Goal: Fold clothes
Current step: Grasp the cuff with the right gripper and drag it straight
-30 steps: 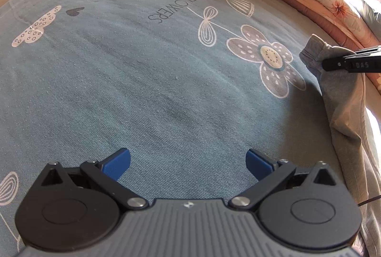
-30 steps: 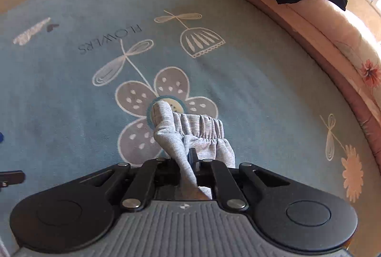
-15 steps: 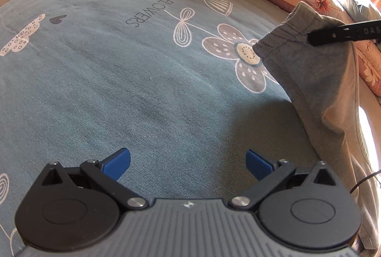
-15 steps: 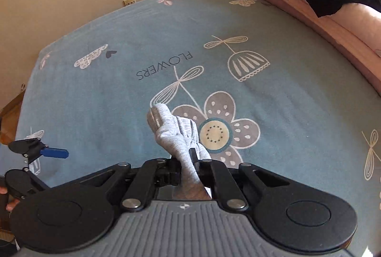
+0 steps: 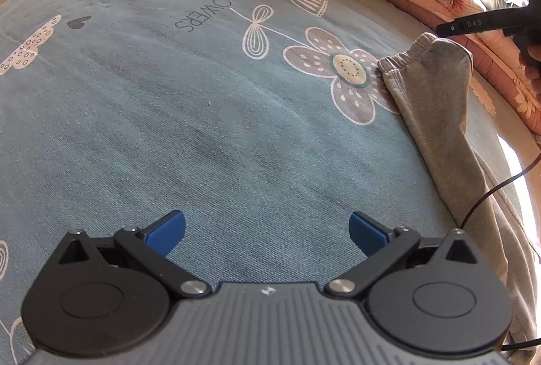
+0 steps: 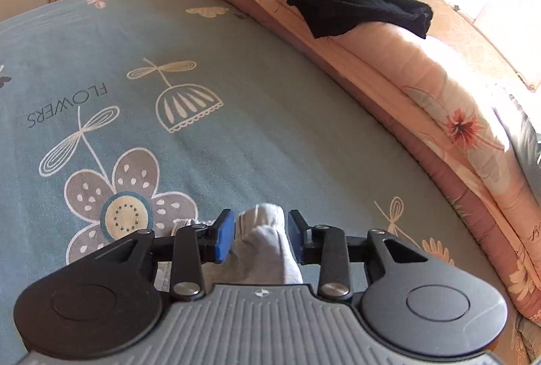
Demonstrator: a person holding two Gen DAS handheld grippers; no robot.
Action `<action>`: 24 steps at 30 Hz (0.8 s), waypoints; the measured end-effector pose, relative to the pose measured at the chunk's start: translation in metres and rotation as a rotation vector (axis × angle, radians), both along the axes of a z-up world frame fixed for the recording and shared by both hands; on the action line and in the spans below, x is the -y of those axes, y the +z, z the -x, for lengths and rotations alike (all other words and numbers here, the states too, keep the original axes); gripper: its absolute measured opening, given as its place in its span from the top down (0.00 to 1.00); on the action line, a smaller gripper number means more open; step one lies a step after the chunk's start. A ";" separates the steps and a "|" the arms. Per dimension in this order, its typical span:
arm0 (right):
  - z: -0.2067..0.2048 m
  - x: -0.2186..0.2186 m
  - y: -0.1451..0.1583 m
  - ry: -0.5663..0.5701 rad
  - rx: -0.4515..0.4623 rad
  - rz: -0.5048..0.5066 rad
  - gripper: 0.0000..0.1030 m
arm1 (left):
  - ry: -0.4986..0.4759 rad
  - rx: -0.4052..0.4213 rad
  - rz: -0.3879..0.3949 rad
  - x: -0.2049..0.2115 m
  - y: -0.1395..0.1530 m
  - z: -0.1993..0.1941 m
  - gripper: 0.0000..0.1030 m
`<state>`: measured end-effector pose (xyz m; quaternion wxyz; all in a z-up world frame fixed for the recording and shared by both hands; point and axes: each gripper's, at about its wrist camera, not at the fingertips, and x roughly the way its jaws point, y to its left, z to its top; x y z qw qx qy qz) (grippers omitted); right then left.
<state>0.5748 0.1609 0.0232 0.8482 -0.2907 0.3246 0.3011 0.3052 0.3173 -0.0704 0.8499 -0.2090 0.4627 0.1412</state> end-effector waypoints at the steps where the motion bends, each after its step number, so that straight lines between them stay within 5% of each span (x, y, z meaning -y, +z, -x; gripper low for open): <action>1: 0.004 0.002 0.004 -0.003 -0.018 -0.040 0.56 | -0.001 0.000 0.000 0.000 -0.001 -0.001 0.01; 6: 0.016 -0.020 -0.036 0.051 -0.180 0.026 0.50 | 0.000 -0.003 0.012 -0.002 -0.003 -0.005 0.01; 10: -0.008 -0.025 -0.078 -0.111 -0.292 0.007 0.50 | -0.010 0.010 0.014 -0.002 -0.003 -0.007 0.01; 15: -0.016 -0.023 -0.084 -0.148 -0.322 -0.017 0.51 | -0.014 0.001 0.022 -0.004 -0.007 -0.006 0.01; 16: -0.018 -0.023 -0.084 -0.152 -0.327 -0.021 0.55 | -0.013 -0.001 0.024 -0.005 -0.008 -0.005 0.01; 18: -0.020 -0.022 -0.086 -0.160 -0.337 -0.029 0.79 | -0.012 -0.003 0.028 -0.007 -0.009 -0.004 0.01; 24: -0.028 -0.021 -0.090 -0.183 -0.368 -0.055 0.83 | 0.000 0.000 0.031 -0.016 -0.010 -0.003 0.01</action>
